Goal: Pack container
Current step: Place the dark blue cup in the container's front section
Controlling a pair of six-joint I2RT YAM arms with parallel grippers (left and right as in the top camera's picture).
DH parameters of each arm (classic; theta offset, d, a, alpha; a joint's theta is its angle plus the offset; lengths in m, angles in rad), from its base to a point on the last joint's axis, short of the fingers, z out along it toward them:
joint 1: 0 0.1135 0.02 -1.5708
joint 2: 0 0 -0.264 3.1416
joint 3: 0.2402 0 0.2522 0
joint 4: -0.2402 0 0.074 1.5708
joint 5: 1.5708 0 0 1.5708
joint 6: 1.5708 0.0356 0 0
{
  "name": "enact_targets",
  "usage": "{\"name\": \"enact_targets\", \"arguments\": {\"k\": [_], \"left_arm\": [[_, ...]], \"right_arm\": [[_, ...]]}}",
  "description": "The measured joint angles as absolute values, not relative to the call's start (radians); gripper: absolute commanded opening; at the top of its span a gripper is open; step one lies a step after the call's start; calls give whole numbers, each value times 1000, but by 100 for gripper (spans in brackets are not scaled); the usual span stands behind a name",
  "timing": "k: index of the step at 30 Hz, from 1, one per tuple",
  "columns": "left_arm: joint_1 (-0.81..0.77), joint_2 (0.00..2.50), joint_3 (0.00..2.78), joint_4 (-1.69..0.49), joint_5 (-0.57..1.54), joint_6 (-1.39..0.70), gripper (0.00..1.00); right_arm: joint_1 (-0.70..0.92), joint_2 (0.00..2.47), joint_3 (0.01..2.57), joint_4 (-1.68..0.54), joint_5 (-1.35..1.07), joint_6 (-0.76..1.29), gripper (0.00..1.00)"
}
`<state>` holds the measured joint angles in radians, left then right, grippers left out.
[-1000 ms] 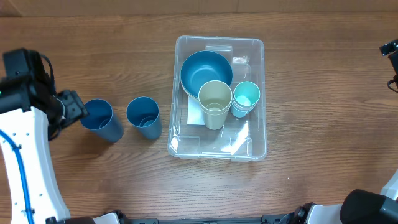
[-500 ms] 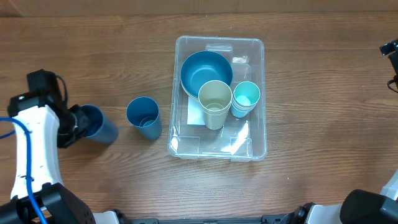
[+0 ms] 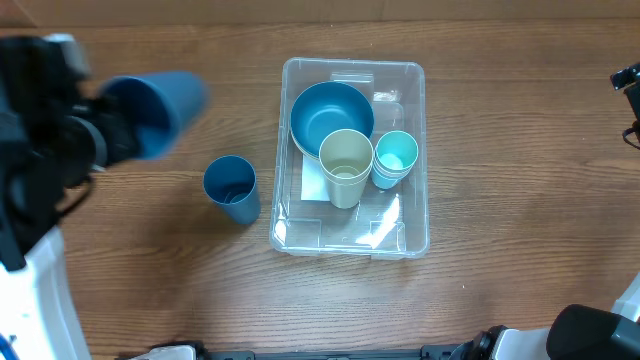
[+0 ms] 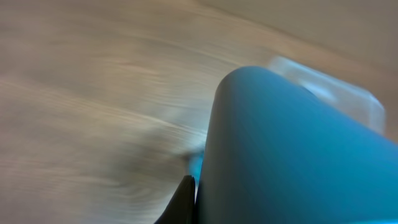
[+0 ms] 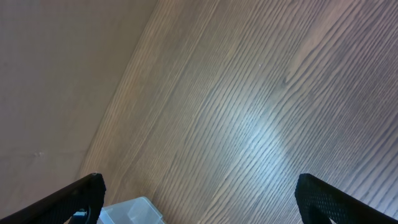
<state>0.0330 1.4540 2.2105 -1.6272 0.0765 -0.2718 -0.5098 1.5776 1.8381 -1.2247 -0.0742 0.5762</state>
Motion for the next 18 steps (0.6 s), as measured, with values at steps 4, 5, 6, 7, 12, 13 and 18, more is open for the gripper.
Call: {"name": "enact_targets", "arguments": {"k": [4, 5, 6, 7, 12, 13, 18], "left_arm": [[-213, 1470, 2186, -1687, 99, -250, 4], [-259, 1476, 2167, -1687, 101, -251, 4], [-310, 1482, 2138, -1689, 101, -251, 4], [-341, 1486, 2119, -1689, 97, -252, 4], [-440, 1488, 2014, -1689, 84, -255, 4], [-452, 1488, 1985, -1686, 81, -255, 4], [-485, 1489, 1805, -1580, 59, -263, 4]], "right_arm": [[-510, 1578, 1838, -1224, -74, 576, 100], [-510, 1578, 1838, -1225, -74, 576, 100], [-510, 1578, 1838, -1225, -74, 576, 100], [-510, 1578, 1838, -1224, -74, 576, 100], [-510, 1578, 1838, -1224, -74, 576, 100], [-510, 1578, 1838, -1224, -74, 576, 100], [-510, 1578, 1838, -1224, -74, 576, 100]]}}
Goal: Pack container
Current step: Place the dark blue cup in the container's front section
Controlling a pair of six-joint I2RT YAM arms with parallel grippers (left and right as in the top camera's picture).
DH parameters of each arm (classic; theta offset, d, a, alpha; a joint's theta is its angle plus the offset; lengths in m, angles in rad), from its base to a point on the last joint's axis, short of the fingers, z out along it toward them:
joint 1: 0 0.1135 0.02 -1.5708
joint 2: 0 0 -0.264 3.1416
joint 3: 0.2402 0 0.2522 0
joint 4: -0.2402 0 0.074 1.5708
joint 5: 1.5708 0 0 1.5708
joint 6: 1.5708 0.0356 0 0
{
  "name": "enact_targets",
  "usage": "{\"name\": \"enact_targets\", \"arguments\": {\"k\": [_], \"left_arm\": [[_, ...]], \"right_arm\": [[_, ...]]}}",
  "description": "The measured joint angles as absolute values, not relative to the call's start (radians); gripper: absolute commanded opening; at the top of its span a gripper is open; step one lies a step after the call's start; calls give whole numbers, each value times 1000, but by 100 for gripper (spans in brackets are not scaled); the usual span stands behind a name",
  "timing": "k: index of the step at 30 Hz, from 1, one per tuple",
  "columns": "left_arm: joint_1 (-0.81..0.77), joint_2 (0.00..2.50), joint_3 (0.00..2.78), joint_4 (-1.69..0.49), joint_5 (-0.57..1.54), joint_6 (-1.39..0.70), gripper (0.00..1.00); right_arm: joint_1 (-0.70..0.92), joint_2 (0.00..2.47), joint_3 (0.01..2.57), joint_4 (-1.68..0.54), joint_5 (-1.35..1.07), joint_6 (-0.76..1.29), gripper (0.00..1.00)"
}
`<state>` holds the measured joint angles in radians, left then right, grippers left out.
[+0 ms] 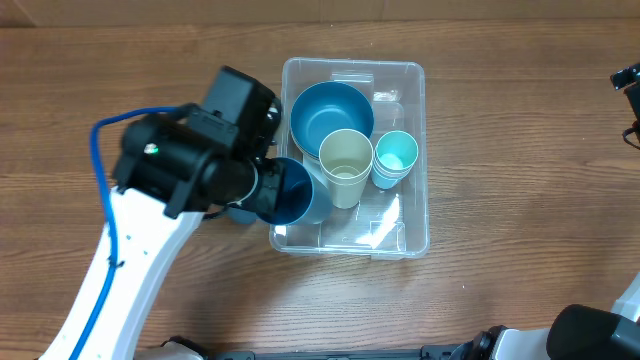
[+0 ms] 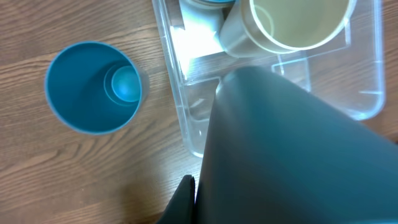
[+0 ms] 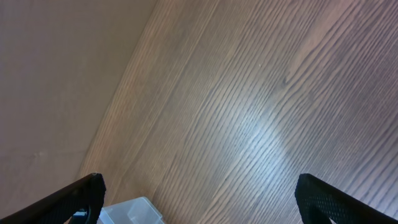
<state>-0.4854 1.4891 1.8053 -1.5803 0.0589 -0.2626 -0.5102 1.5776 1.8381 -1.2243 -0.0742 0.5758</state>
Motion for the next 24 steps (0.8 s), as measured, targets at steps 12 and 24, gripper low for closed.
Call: {"name": "enact_targets", "arguments": {"k": [12, 24], "left_arm": [[-491, 1550, 1460, -1268, 6, -282, 4], [-572, 1644, 1407, -1176, 3, -293, 12]], "right_arm": [[-510, 1578, 1838, -1224, -74, 576, 100], [-510, 1578, 1838, -1225, -74, 576, 100]]}}
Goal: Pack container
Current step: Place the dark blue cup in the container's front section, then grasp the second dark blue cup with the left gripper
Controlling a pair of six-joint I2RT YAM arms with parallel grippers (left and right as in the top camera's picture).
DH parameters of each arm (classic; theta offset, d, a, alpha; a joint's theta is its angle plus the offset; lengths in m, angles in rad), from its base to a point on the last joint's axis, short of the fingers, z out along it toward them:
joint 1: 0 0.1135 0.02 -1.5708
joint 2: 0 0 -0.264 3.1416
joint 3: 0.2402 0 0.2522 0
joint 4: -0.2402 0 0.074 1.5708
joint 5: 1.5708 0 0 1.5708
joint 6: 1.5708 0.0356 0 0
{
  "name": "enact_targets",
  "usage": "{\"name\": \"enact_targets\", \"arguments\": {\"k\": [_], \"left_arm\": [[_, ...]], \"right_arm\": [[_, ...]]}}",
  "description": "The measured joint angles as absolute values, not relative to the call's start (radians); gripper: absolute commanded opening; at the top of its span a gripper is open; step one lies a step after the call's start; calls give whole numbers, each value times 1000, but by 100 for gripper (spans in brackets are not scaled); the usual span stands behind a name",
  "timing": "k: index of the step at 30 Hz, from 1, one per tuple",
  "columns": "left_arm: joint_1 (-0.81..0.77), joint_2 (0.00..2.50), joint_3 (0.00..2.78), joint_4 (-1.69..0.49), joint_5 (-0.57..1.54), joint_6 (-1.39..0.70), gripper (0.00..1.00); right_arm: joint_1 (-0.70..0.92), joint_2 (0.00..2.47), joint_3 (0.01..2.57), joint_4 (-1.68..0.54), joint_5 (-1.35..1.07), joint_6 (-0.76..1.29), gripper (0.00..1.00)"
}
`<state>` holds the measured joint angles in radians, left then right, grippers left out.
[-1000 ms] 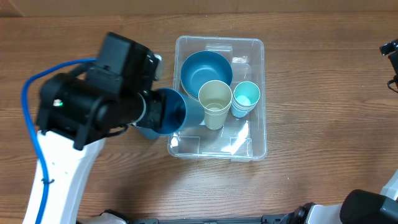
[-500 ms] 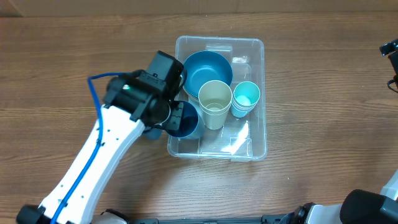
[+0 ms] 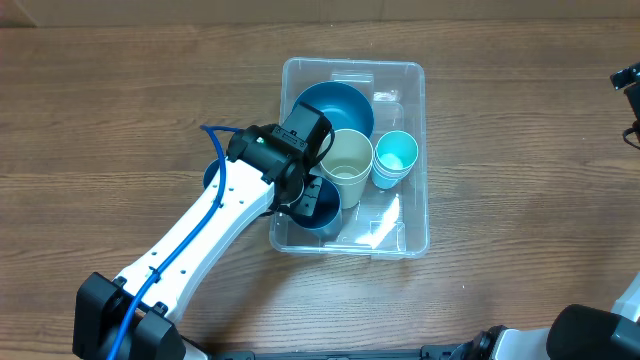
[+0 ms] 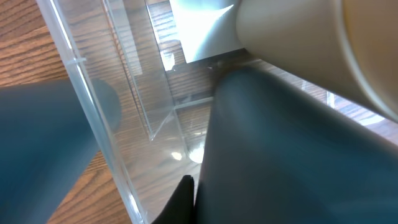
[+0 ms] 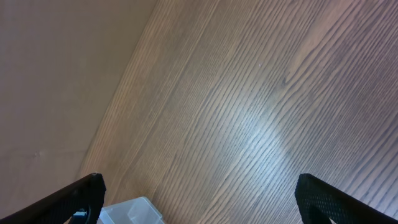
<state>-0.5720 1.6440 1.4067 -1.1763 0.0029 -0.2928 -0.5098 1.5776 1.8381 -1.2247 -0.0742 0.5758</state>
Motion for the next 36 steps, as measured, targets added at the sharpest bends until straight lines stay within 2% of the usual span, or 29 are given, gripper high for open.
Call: {"name": "enact_targets", "arguments": {"k": [2, 6, 10, 14, 18, 23, 29, 36], "left_arm": [[-572, 1644, 1407, -1175, 1, -298, 14], [-572, 1644, 1407, -1182, -2, -319, 30], [-572, 1645, 1456, -1259, -5, -324, 38], [-572, 1654, 1724, -1434, -41, -337, 55], [-561, 1647, 1921, -1593, -123, -353, 65], [-411, 1639, 2001, -1684, -200, -371, 68], [-133, 1639, 1838, -1622, -170, -358, 67], [-83, 1645, 1552, -1394, -63, -290, 64]], "right_arm": [[-510, 1578, 1838, -1224, -74, 576, 100], [-510, 1578, 1838, -1224, -74, 576, 100], [-510, 1578, 1838, -1224, -74, 576, 100], [-510, 1578, 1838, -1224, -74, 576, 100], [-510, 1578, 1838, -1225, -74, 576, 100], [-510, 1578, 1838, -1225, -74, 576, 100], [-510, 1578, 1838, -1224, -74, 575, 100], [-510, 1578, 1838, -1224, -74, 576, 100]]}}
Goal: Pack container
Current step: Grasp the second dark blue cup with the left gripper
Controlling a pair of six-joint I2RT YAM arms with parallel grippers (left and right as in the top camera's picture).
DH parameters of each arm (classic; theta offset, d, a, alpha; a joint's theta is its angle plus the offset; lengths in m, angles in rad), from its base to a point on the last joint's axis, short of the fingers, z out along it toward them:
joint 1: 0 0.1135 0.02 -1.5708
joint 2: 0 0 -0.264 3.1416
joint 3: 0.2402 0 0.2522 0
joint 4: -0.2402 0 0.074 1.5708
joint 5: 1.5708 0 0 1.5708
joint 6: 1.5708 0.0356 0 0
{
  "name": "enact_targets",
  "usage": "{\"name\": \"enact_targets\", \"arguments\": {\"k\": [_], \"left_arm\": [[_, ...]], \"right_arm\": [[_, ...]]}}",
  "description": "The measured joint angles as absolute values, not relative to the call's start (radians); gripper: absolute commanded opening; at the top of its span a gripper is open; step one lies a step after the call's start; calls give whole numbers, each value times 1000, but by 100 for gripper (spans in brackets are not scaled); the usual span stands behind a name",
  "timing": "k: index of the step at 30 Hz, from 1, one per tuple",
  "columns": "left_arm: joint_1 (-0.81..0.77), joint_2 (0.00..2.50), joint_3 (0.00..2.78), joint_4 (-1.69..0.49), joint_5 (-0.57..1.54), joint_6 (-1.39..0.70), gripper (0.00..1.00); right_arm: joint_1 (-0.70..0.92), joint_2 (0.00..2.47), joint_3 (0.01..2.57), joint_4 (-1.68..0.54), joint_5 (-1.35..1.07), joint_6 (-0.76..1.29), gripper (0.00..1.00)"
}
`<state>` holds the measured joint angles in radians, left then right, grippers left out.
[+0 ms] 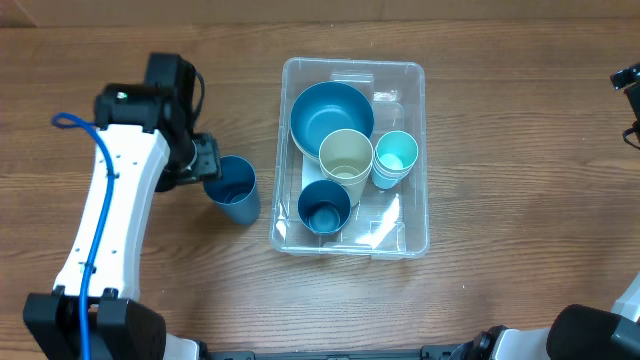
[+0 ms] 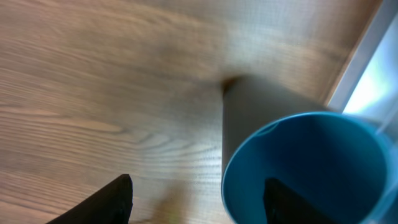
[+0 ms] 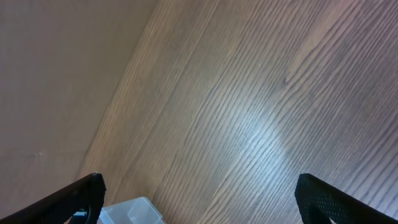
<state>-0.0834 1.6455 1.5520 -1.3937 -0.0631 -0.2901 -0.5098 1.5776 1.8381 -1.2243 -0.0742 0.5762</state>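
The clear plastic container (image 1: 412, 75) holds a blue bowl (image 1: 330, 110), a beige cup (image 1: 346, 158), stacked light teal cups (image 1: 395, 156) and a dark blue cup (image 1: 324, 207) standing at its front left. Another blue cup (image 1: 231, 187) stands on the table just left of the container and fills the lower right of the left wrist view (image 2: 305, 168). My left gripper (image 1: 208, 170) (image 2: 199, 202) is open at that cup's left side, with one finger showing over the cup's mouth and the other over bare wood. My right gripper (image 3: 202, 202) is open over bare table, far from the cups.
The wooden table (image 1: 500, 290) spreads around the container. A corner of the container (image 3: 130, 211) shows at the bottom of the right wrist view. The right arm (image 1: 628, 80) sits at the table's far right edge.
My left gripper has let go of the dark blue cup, which now stands in the container's front left. The gripper is open and has moved left, out to the blue cup on the table.
My left gripper first held the dark blue cup in the air at the far left of the table. Then it was over the container's front left edge, then down inside it. Now the cup stands there and the gripper is out. The right arm has stayed still.
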Motion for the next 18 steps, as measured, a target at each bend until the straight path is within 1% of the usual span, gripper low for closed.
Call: {"name": "enact_targets", "arguments": {"k": [1, 2, 4, 6, 7, 11, 13, 14, 15, 18], "left_arm": [[-83, 1645, 1512, -1352, -55, -282, 62], [-83, 1646, 1485, -1331, -47, -279, 56], [-83, 1647, 1404, -1276, -33, -265, 34], [-83, 1648, 1351, -1226, -30, -256, 8], [-83, 1648, 1330, -1202, -28, -255, 4], [-83, 1650, 1310, -1184, -34, -255, 4], [-83, 1655, 1356, -1275, -57, -259, 4], [-83, 1655, 1402, -1324, -68, -262, 4], [-83, 1668, 1505, -1415, -83, -262, 4], [-87, 1676, 1800, -1568, -89, -262, 4]], "right_arm": [[-510, 1578, 1838, -1225, -74, 576, 100], [-510, 1578, 1838, -1224, -74, 576, 100], [-510, 1578, 1838, -1225, -74, 576, 100], [-510, 1578, 1838, -1225, -74, 576, 100], [-510, 1578, 1838, -1224, -75, 576, 100], [-510, 1578, 1838, -1225, -74, 576, 100], [-510, 1578, 1838, -1224, -74, 576, 100], [-510, 1578, 1838, -1225, -74, 576, 100], [-510, 1578, 1838, -1225, -74, 576, 100], [-510, 1578, 1838, -1225, -74, 576, 100]]}}
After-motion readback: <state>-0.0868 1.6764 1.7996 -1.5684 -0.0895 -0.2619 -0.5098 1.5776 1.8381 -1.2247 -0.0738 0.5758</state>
